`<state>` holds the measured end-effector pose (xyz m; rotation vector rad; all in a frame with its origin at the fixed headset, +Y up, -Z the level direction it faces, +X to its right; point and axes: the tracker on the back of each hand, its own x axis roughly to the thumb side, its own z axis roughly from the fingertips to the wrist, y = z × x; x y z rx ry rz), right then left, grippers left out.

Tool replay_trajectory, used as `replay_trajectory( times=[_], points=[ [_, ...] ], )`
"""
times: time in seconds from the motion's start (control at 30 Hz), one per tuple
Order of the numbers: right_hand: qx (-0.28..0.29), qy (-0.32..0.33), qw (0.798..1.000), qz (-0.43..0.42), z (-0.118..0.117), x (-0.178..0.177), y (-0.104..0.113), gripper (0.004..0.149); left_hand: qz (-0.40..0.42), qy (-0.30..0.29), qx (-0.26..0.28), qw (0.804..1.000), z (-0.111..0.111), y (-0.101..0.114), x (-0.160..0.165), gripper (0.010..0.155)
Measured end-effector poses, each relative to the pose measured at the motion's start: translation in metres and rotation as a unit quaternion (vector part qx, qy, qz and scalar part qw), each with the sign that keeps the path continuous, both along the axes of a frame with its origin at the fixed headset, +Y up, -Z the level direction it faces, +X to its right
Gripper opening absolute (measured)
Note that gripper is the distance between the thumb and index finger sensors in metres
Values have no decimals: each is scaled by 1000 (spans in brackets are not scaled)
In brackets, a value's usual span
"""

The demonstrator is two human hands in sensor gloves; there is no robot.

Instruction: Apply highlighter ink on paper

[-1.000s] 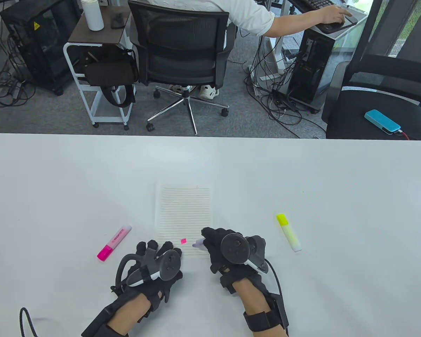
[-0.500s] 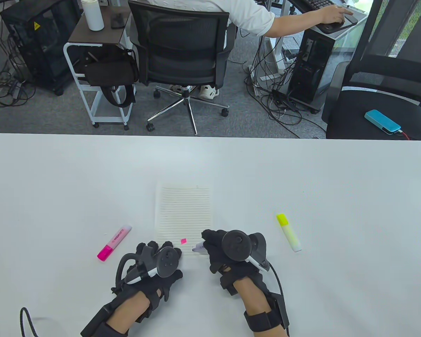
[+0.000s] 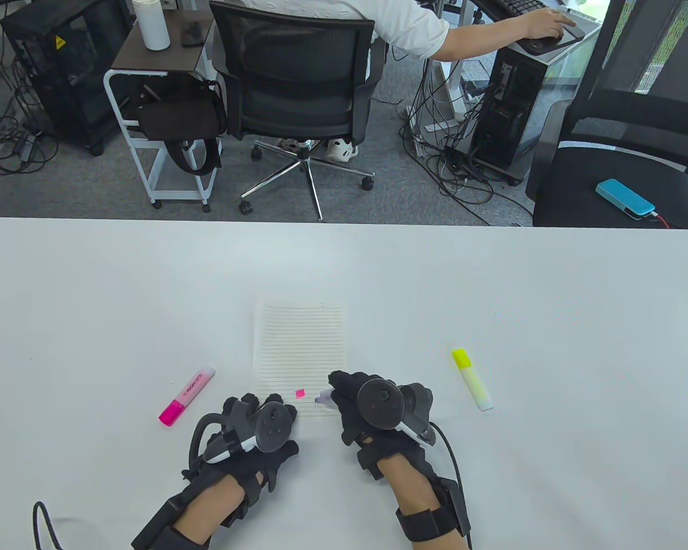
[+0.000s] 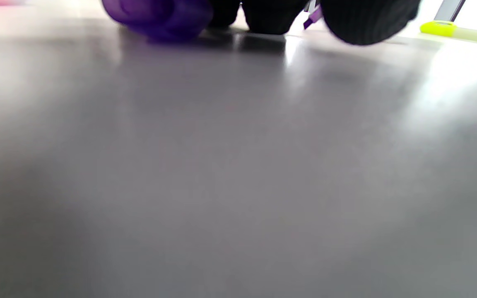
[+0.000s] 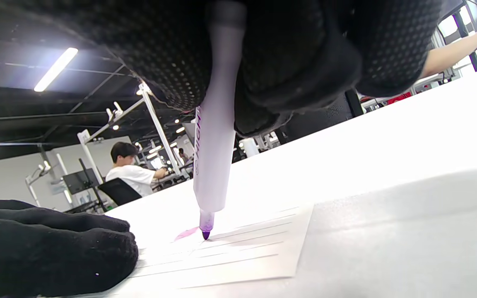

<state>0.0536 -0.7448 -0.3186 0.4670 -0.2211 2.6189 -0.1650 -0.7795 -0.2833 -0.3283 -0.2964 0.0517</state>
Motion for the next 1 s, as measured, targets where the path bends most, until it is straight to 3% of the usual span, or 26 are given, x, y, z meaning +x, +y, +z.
replay_trajectory(
  times=[0.23,1.0],
  points=[
    [-2,-26,1000,8,0,6,3,36,2,2,-4,1000,0,0,0,69],
    [-31,-10,999,-26,2,2,4,36,5,3,-14,1000,-1,-1,-1,70]
  ],
)
